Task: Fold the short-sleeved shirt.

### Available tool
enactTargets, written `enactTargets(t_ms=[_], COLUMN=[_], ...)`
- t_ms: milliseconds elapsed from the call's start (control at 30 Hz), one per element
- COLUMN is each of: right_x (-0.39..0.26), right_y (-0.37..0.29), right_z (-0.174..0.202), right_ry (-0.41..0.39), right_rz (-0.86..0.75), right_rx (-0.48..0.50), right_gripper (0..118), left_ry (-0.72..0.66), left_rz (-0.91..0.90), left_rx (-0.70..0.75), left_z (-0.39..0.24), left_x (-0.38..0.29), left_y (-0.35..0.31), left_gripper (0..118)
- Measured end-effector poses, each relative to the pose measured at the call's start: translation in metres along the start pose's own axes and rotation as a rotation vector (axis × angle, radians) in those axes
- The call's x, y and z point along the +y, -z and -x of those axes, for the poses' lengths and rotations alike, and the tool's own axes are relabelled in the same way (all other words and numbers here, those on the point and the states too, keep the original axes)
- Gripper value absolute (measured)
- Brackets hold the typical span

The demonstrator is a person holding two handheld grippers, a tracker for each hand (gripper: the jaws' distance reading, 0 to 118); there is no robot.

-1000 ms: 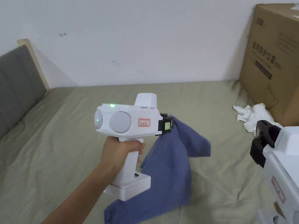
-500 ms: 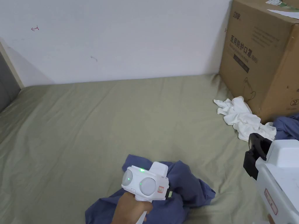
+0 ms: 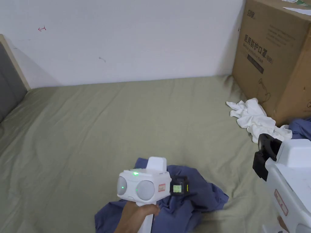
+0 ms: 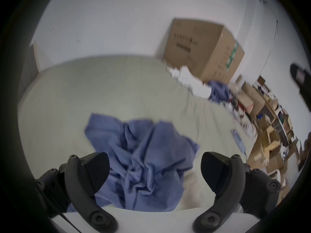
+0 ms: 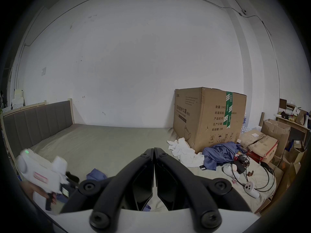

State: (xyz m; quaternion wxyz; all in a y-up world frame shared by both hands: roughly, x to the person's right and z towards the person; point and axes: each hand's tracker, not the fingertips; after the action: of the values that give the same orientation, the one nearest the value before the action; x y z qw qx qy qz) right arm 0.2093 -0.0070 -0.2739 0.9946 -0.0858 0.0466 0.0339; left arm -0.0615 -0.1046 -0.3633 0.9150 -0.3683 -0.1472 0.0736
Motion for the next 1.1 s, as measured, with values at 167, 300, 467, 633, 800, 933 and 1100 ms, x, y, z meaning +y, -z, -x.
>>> enactTargets(t_ms=[167, 300, 467, 633, 800, 933, 1100], right_x=[0.007, 0.011, 0.020, 0.027, 0.030, 0.029, 0.031], right_y=[-0.001, -0.002, -0.010, -0.015, -0.016, -0.017, -0.017], right_z=[0.002, 0.008, 0.024, 0.036, 0.044, 0.046, 0.047], right_ry=[-0.003, -0.002, -0.006, -0.007, -0.012, -0.011, -0.013], right_rz=[-0.028, -0.054, -0.086, -0.103, -0.110, -0.110, -0.111], right_rx=[0.003, 0.003, 0.002, 0.010, 0.017, 0.022, 0.025], right_gripper=[0, 0, 0, 0, 0, 0, 0], left_ry=[0.046, 0.087, 0.131, 0.187, 0.158, 0.122, 0.108], left_rz=[-0.297, -0.462, -0.633, -0.721, -0.744, -0.718, -0.702], left_rx=[0.120, 0.219, 0.367, 0.458, 0.476, 0.464, 0.453], left_z=[-0.002, 0.007, 0.021, 0.034, 0.044, 0.052, 0.055], left_x=[0.023, 0.031, 0.026, 0.014, 0.010, 0.012, 0.011], left_y=[-0.075, -0.116, -0.146, -0.157, -0.158, -0.156, -0.153], left_gripper=[113, 112, 111, 92, 26, 0, 0])
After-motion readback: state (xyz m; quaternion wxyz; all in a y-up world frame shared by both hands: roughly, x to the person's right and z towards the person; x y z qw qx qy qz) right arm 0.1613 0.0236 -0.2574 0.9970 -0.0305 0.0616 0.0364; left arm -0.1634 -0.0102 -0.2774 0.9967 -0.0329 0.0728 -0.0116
